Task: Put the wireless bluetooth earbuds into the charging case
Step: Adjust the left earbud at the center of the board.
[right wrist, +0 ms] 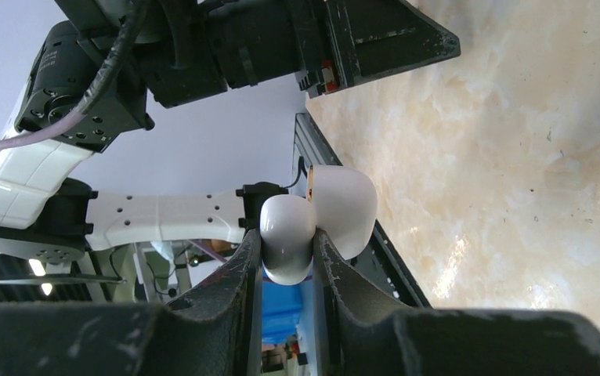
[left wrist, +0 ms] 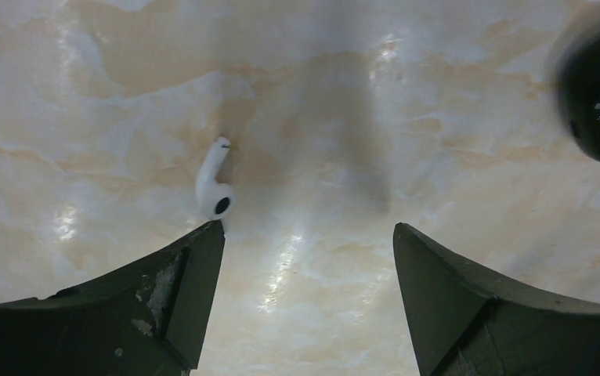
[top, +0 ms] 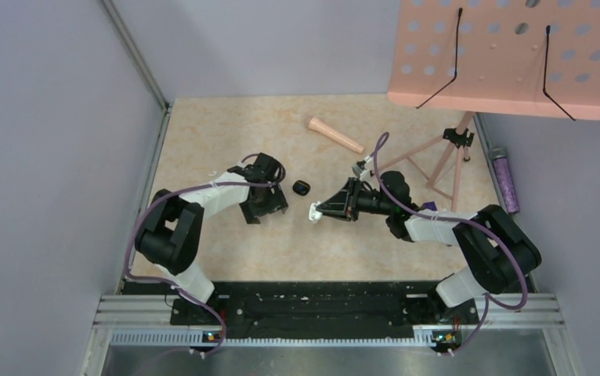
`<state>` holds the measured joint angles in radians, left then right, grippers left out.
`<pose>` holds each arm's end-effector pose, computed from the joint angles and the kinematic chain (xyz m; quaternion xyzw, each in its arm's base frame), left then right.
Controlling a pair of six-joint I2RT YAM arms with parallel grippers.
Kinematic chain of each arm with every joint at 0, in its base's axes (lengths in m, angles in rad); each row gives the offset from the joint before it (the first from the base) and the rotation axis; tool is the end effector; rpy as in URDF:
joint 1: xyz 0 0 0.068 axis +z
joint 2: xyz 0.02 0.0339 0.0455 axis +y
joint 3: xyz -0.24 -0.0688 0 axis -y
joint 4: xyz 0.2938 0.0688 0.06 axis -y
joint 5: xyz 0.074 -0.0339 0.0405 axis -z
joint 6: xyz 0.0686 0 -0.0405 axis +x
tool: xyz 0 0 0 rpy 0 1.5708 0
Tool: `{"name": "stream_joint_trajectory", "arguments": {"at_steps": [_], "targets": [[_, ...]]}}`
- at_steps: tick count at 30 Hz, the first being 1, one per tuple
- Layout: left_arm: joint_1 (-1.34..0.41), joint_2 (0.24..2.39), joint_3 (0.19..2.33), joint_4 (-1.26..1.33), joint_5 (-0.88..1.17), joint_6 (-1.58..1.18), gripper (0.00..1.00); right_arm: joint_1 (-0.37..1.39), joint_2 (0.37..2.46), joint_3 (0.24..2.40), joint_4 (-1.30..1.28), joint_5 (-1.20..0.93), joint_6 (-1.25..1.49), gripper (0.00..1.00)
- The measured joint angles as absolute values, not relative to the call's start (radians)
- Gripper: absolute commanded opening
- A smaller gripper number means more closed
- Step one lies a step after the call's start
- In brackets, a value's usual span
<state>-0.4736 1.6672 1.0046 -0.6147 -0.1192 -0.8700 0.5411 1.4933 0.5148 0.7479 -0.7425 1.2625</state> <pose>0.3176 -0.1536 0.0829 -0.2030 0.9664 -0.0447 0.1509 0.2645 0.2131 0.1141 0.0470 0.7629 0.6303 0.1359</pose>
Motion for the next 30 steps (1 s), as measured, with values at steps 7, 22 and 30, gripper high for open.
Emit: {"name": "stream_joint_trajectory", "arguments": {"at_steps": [7,22,30], "targets": [[-0.474,1.634,0.986,-0.462,-0.07,-0.857,0.85,0.541,1.493,0.515,0.748,-0.744,1.267,0.0],[-0.445,1.497,0.9,-0.495,-0.176,-0.848,0.89,0.541,1.485,0.508,0.763,-0.751,1.275,0.0],[-0.44,1.609,0.93,-0.488,-0.131,-0.834,0.85,0.541,1.473,0.497,0.754,-0.751,1.276,0.0]]}}
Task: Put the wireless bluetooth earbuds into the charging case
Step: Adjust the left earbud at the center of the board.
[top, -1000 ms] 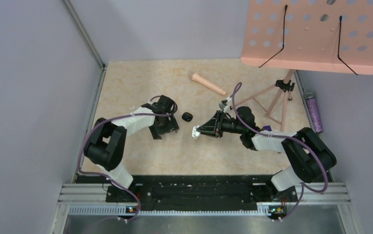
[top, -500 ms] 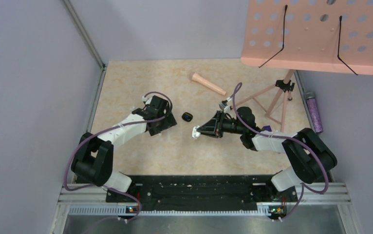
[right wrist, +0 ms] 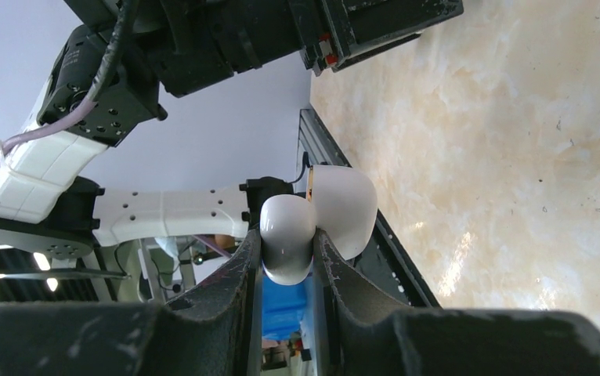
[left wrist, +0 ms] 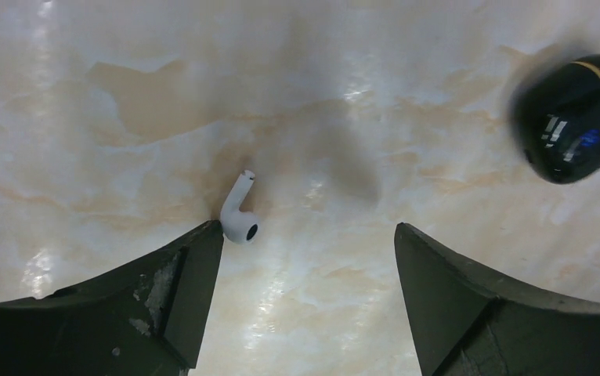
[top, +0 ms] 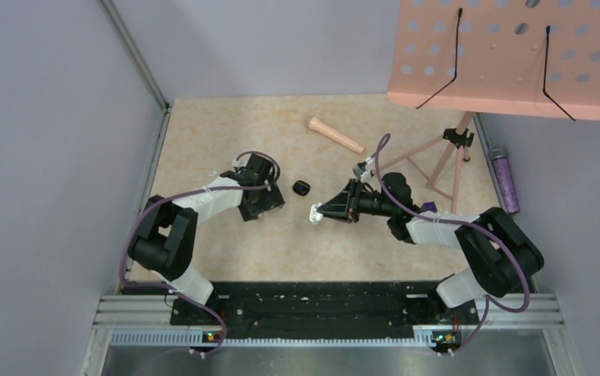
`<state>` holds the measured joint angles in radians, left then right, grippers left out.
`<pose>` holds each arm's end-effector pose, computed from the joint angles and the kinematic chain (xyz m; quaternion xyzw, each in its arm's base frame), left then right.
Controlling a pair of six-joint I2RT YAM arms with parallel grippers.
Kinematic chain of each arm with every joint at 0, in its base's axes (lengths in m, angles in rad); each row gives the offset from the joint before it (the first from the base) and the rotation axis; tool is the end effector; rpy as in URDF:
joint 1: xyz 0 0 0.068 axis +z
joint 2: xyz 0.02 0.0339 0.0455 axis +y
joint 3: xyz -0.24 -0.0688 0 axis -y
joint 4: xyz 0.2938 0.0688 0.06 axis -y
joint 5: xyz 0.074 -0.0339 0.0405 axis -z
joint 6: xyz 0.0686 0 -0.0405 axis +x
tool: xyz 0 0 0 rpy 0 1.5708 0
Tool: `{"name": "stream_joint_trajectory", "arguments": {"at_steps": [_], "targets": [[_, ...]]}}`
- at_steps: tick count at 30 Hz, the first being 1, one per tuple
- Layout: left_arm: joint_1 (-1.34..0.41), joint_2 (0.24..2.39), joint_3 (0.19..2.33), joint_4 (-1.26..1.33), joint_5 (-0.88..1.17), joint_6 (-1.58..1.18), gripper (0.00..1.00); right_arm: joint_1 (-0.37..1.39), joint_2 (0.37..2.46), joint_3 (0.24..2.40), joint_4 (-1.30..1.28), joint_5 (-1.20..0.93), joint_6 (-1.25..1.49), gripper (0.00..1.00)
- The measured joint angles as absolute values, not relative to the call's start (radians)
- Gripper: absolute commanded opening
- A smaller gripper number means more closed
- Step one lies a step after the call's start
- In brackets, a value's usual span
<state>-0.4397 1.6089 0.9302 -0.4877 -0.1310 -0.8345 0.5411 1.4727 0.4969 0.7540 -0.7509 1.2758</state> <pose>0.3218 -0.1415 0.0850 -0.2046 0.9560 -0.0677 0.1992 0.2604 0.2111 0.1154 0.0472 0.7604 0.6343 0.1315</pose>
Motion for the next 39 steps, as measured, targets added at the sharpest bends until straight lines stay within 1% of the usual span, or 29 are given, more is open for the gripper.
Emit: {"name": "stream_joint_trajectory", "arguments": {"at_steps": [3,6,10,13,16,22,27,33,39], "targets": [[-0.44,1.618,0.944,-0.444,-0.074,-0.833,0.85,0.541,1.47,0.496,0.754,-0.75,1.275,0.0],[-0.44,1.57,0.916,-0.37,-0.017,-0.828,0.85,0.541,1.466,0.495,0.755,-0.749,1.276,0.0],[-0.44,1.446,0.874,-0.313,-0.019,-0.803,0.85,0.541,1.465,0.486,0.756,-0.749,1.276,0.0],[-0.439,1.423,0.888,-0.308,-0.03,-0.767,0.86,0.541,1.465,0.486,0.755,-0.749,1.276,0.0],[-0.438,1.447,0.918,-0.333,-0.042,-0.728,0.84,0.541,1.465,0.485,0.755,-0.749,1.276,0.0],[-0.436,1.51,0.962,-0.367,-0.059,-0.7,0.83,0.542,1.465,0.485,0.756,-0.749,1.276,0.0],[-0.413,1.608,1.019,-0.361,-0.063,-0.697,0.82,0.542,1.456,0.484,0.754,-0.748,1.277,0.0],[-0.381,1.727,1.068,-0.344,0.022,-0.67,0.81,0.542,1.43,0.483,0.743,-0.745,1.276,0.0],[-0.382,1.736,1.054,-0.337,0.095,-0.662,0.8,0.542,1.417,0.465,0.739,-0.742,1.276,0.0]]}}
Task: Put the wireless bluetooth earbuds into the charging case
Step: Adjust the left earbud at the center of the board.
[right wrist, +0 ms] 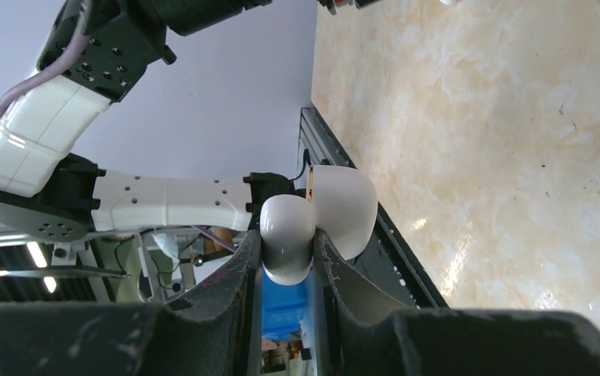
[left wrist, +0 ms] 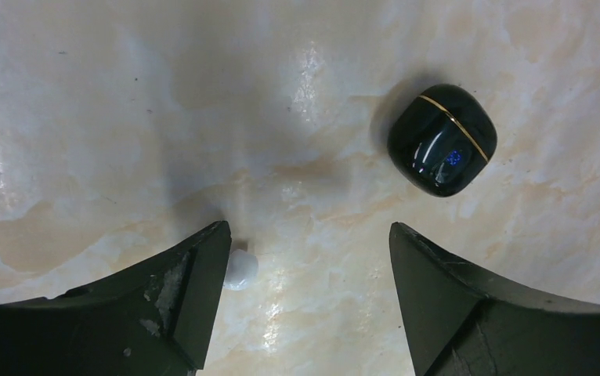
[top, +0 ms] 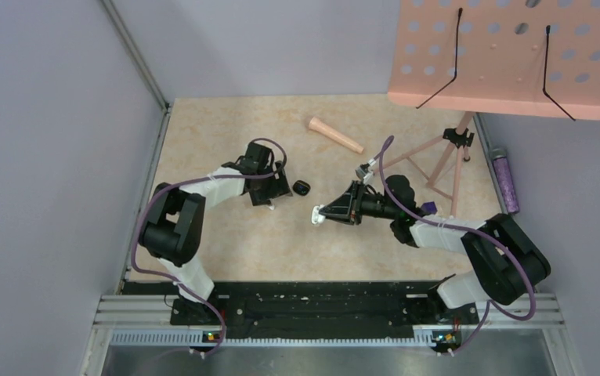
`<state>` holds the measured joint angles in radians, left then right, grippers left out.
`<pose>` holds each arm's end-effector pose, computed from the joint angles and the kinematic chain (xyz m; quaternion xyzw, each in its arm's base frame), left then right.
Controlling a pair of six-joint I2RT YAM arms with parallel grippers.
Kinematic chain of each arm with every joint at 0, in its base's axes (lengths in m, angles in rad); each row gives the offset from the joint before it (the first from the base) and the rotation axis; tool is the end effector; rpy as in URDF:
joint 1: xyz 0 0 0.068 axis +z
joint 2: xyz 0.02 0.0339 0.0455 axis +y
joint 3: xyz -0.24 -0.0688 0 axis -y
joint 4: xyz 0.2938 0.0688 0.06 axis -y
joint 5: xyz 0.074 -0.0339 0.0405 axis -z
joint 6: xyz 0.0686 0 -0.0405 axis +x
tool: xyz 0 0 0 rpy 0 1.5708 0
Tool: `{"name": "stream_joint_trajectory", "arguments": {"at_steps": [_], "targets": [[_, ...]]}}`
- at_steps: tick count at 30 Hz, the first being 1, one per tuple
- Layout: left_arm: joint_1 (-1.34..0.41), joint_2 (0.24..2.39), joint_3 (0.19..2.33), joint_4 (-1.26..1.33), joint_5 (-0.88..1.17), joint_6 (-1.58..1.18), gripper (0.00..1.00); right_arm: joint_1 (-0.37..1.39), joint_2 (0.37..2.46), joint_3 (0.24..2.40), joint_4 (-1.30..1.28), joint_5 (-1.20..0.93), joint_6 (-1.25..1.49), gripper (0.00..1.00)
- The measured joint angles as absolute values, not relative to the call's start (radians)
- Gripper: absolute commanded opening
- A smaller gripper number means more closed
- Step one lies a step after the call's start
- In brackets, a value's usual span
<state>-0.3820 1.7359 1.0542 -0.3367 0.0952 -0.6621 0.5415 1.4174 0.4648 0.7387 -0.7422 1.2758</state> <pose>0.3688 -0.1552 0.0906 -0.1213 0.9534 -0.1755 0.2133 0.2539 0.2068 0.1196 0.0480 0.7589 0.6348 0.1369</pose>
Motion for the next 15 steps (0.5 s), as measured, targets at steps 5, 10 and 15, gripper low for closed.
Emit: {"name": "stream_joint_trajectory", "arguments": {"at_steps": [5,10,15], "targets": [[-0.384,1.681,0.976,-0.328,0.122,-0.668,0.8,0.542,1.417,0.464,0.739,-0.742,1.276,0.0],[-0.403,1.616,0.914,-0.367,0.133,-0.694,0.81,0.542,1.417,0.464,0.739,-0.742,1.276,0.0],[-0.427,1.569,0.886,-0.42,0.133,-0.725,0.82,0.545,1.417,0.464,0.74,-0.742,1.276,0.0]]}}
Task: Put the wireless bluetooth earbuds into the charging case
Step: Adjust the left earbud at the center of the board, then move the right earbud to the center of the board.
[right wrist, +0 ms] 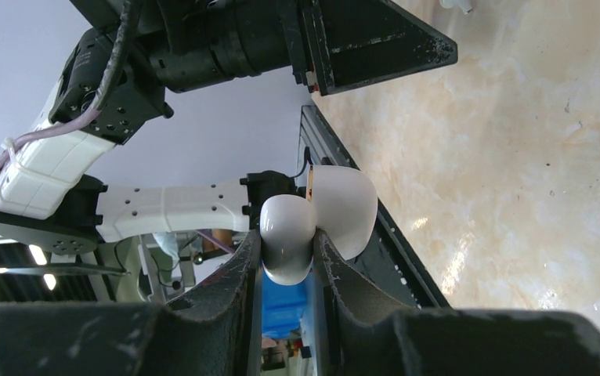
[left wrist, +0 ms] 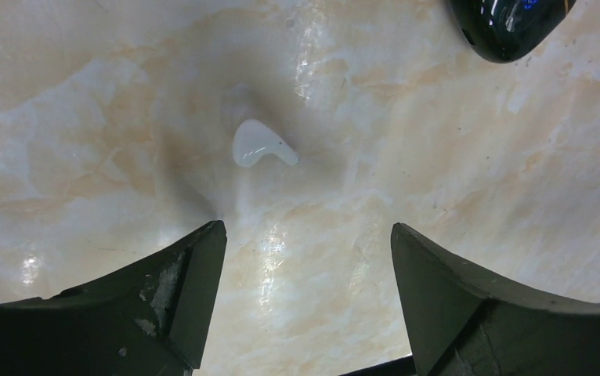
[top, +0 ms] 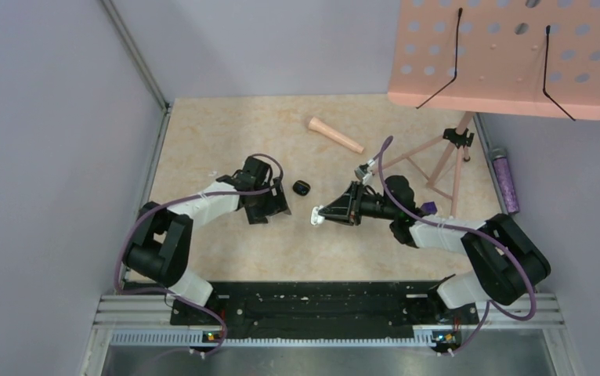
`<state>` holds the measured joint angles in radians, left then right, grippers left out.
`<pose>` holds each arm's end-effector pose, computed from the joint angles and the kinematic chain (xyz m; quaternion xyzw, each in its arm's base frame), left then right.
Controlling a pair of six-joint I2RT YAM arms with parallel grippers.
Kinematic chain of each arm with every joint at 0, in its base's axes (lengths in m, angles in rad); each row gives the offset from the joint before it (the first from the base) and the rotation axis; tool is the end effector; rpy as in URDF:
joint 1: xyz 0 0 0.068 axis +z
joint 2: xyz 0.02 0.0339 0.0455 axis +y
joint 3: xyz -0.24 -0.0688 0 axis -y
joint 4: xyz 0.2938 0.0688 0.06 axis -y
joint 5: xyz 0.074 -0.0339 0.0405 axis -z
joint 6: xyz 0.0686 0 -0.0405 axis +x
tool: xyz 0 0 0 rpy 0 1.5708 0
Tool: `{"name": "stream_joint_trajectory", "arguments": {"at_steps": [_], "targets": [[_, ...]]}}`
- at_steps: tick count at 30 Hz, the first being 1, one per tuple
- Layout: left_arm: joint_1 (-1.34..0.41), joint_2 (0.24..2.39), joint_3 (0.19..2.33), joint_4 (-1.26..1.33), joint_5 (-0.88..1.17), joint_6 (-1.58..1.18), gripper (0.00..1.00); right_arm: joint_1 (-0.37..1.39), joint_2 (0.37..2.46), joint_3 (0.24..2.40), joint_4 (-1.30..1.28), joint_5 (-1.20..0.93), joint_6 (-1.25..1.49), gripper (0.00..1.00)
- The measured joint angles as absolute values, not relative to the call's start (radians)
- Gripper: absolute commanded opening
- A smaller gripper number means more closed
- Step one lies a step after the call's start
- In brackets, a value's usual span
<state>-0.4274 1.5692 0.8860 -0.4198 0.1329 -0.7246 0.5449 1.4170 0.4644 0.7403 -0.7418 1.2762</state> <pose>0.3142 -0.1531 0.0878 -0.1285 0.9622 -0.1801 0.1588 0.2532 0.2077 0.1198 0.0466 0.7586 0.6354 0.1363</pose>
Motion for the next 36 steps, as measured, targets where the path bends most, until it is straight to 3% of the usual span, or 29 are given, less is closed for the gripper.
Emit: {"name": "stream_joint_trajectory", "arguments": {"at_steps": [8,13,21,31,36], "targets": [[-0.432,1.552,0.945,-0.527,0.009,-0.777,0.74,0.561,1.417,0.465,0.741,-0.741,1.276,0.0],[-0.432,1.56,0.986,-0.545,-0.035,-0.862,0.73,0.562,1.418,0.465,0.74,-0.738,1.276,0.0],[-0.432,1.66,1.016,-0.559,-0.063,-0.959,0.58,0.569,1.418,0.465,0.74,-0.738,1.276,0.0],[-0.444,1.75,1.131,-0.631,-0.145,-1.019,0.53,0.569,1.419,0.465,0.741,-0.738,1.276,0.0],[-0.455,1.777,1.153,-0.647,-0.155,-1.022,0.56,0.569,1.419,0.465,0.741,-0.738,1.277,0.0]]}}
